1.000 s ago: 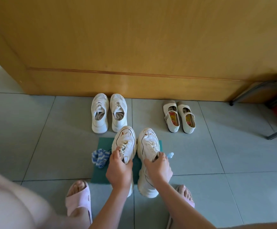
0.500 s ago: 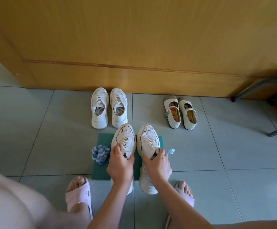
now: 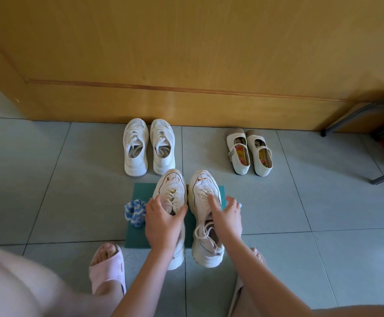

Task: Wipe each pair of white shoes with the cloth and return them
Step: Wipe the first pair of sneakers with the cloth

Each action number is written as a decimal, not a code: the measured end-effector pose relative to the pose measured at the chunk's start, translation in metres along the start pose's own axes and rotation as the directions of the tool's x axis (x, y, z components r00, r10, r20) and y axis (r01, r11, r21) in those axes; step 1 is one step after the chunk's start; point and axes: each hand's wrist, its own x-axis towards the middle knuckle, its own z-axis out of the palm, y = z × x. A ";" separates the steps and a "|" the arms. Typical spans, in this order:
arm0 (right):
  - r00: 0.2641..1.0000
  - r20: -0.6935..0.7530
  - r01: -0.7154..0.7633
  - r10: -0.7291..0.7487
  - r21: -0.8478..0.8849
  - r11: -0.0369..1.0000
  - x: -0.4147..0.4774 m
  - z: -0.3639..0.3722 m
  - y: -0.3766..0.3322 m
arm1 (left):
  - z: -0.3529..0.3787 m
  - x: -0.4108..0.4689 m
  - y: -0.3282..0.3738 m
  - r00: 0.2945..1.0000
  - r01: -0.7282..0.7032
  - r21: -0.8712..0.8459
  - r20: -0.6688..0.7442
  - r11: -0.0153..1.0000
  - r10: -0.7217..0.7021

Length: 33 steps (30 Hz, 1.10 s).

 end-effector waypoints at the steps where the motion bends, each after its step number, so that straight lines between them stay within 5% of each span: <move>1: 1.000 -0.006 -0.014 0.014 0.053 0.998 0.007 -0.003 0.001 | -0.002 0.001 0.002 1.000 -0.026 -0.020 -0.011 0.999 0.026; 10: 0.976 0.006 -0.218 0.219 0.104 0.970 0.073 -0.035 0.051 | -0.007 0.015 0.020 0.979 -0.195 -0.105 -0.086 0.975 0.186; 20: 0.980 0.090 -0.180 0.175 0.042 0.983 0.104 -0.012 0.070 | -0.006 0.022 -0.005 0.994 -0.095 -0.113 -0.063 0.989 0.089; 29: 0.985 -0.171 -0.039 0.039 0.000 0.999 0.111 -0.012 0.063 | -0.012 0.026 -0.001 0.985 -0.168 -0.138 -0.069 0.976 0.160; 33: 0.986 -0.151 0.066 -0.077 -0.073 0.995 0.112 -0.019 0.059 | -0.011 0.023 0.007 0.976 -0.214 -0.138 -0.067 0.967 0.207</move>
